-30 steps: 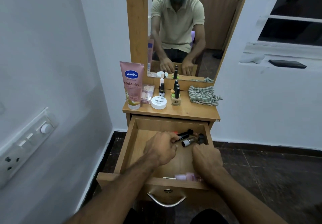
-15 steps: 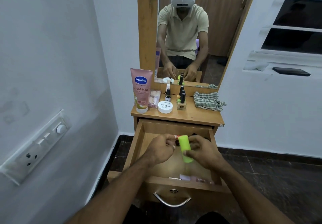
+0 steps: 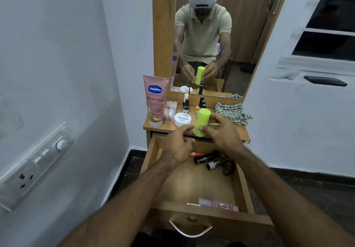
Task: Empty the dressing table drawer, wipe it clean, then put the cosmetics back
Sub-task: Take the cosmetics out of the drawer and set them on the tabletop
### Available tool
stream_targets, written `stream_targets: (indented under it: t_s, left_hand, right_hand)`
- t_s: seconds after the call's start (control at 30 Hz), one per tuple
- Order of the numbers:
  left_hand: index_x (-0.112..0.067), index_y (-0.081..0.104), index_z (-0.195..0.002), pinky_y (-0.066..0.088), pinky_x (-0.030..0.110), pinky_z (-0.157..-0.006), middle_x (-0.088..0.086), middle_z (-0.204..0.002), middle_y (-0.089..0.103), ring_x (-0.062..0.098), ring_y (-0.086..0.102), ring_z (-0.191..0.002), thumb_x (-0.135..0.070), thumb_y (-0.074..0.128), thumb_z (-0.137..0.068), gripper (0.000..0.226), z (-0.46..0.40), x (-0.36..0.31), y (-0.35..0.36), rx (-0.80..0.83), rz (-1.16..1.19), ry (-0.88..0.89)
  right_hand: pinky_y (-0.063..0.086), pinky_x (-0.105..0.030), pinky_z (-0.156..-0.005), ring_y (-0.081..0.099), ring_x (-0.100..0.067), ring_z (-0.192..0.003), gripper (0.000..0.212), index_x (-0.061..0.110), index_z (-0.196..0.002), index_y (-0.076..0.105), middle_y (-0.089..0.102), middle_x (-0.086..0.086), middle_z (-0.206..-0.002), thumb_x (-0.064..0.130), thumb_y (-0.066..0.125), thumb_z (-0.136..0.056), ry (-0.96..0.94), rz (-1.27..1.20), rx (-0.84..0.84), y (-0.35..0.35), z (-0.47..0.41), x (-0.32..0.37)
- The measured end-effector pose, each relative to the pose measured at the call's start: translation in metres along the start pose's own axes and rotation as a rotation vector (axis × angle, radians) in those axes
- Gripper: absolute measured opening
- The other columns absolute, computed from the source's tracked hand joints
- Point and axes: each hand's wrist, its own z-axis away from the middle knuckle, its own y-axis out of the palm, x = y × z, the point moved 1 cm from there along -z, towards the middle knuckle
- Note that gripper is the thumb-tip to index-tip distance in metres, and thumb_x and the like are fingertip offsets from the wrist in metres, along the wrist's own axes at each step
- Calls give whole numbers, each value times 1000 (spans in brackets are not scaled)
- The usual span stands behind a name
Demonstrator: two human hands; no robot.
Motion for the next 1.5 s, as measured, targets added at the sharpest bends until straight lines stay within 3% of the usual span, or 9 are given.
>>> stream_targets:
  t_s: [0.1,0.23,0.4,0.63,0.8,1.03,1.27,1.43,1.5]
  left_hand:
    - [-29,57,-140,45,28,-100,-7,-136,61,12,52,-126,-18,68,-91,52,-2,7,-2,62,-364,91]
    - [-29,56,-141,43,40,-110,-8,-149,49,15,37,-139,-21,69,-90,53,-1,16,-3,196,-576,123]
    - [-29,64,-130,50,42,-101,-7,-131,63,16,54,-125,-16,65,-91,41,1,21,-6,218,-583,72]
    - [-22,64,-122,57,39,-86,-1,-112,66,18,63,-100,-17,61,-94,28,9,37,-1,323,-763,-49]
    - [-23,53,-140,53,32,-85,2,-127,61,21,60,-111,-10,62,-91,51,7,51,8,389,-769,-53]
    - [-27,39,-150,49,44,-104,0,-149,49,25,48,-133,-8,61,-86,71,-6,58,27,464,-745,-47]
    - [-26,59,-133,51,41,-94,0,-134,55,24,53,-124,-20,57,-95,39,-9,63,47,381,-891,-44]
    - [-24,64,-122,54,41,-91,-1,-120,60,22,61,-105,-28,56,-98,26,-7,59,36,332,-724,-37]
    - [-27,64,-122,54,39,-92,-4,-119,59,17,60,-104,-26,58,-98,25,-11,50,19,331,-649,4]
  right_hand:
    - [53,-18,-74,67,-5,-92,47,19,-124,67,71,7,-106,21,85,-80,19,73,-56,6,-18,-4]
    - [59,-32,-85,69,-11,-95,51,16,-123,66,70,5,-106,23,88,-77,49,81,-74,16,-28,-14]
    - [58,-28,-83,67,-8,-97,53,18,-126,61,66,9,-108,22,86,-79,70,71,-76,23,-28,-22]
    - [55,-28,-68,66,-4,-82,20,38,-100,59,66,13,-88,35,75,-88,112,59,-167,13,19,-54]
    - [60,-37,-77,68,-13,-82,24,23,-114,64,70,4,-93,16,70,-92,223,120,125,29,37,-81]
    - [60,-35,-79,71,-16,-93,42,20,-131,55,65,3,-106,2,62,-93,318,13,164,35,29,-92]
    - [58,-42,-91,67,-18,-101,40,18,-131,58,64,3,-111,2,60,-95,300,58,173,26,35,-92]
    - [50,-17,-85,61,-6,-99,33,20,-125,63,60,5,-119,6,62,-95,156,255,183,22,45,-87]
    - [55,-28,-88,64,-9,-96,34,20,-125,65,61,4,-116,7,64,-94,100,249,173,23,49,-82]
